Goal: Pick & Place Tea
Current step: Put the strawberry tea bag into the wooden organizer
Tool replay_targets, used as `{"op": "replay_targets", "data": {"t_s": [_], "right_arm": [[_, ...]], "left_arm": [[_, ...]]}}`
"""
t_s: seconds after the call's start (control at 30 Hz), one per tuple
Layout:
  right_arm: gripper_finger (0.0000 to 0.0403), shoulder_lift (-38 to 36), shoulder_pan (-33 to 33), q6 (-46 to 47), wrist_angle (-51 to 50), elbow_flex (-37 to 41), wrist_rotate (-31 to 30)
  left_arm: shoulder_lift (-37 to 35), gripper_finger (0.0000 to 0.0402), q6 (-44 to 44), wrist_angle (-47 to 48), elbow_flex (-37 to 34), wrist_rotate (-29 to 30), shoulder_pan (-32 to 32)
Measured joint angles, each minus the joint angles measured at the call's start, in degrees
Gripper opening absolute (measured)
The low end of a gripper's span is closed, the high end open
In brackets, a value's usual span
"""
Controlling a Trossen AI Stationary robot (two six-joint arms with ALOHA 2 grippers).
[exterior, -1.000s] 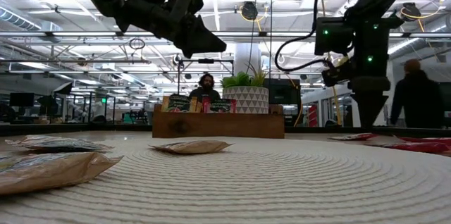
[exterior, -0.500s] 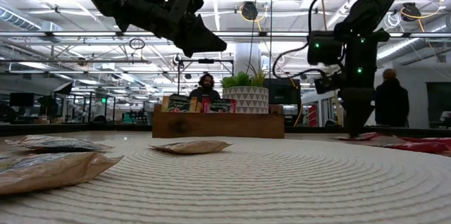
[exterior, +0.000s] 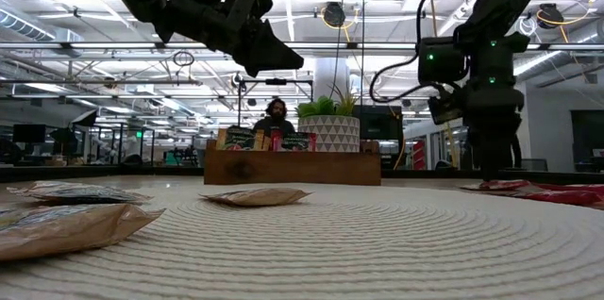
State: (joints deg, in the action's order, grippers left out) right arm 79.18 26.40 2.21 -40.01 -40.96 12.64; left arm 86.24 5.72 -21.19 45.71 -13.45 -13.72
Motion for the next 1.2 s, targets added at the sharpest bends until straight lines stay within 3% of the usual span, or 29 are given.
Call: {"op": "replay_targets", "data": {"t_s": [0.37, 0.67, 0.83, 1.03, 1.1, 1.2], "right_arm": [[0.027, -0.14, -2.95, 2.96, -0.04, -0.01, -0.45], [0.0267, 0.41, -5.68, 19.96, -0.75, -0.01, -0.27], [0.0267, 0.39, -7.79, 23.02, 1.18, -0.03, 5.3], [0.0267, 0.36, -10.17, 23.67, 11.25, -0.06, 10.0], [0.0267, 0.34, -11.61, 21.25, 12.44, -0.16, 9.17], [0.0265, 0.34, -15.47, 17.19, 9.56, -0.19, 1.28]], "left_arm": [[0.0, 0.0033, 0.0, 0.0, -0.02, 0.0, 0.0], [0.0, 0.0033, 0.04, 0.0, -0.02, 0.01, 0.0], [0.0, 0.0033, 0.02, 0.35, -0.02, 0.0, -0.02], [0.0, 0.0033, 0.02, 0.55, -0.02, 0.02, -0.01], [0.0, 0.0033, 0.02, 0.85, -0.02, 0.0, 0.0], [0.0, 0.0033, -0.07, 1.69, -0.02, 0.0, 0.0]]}}
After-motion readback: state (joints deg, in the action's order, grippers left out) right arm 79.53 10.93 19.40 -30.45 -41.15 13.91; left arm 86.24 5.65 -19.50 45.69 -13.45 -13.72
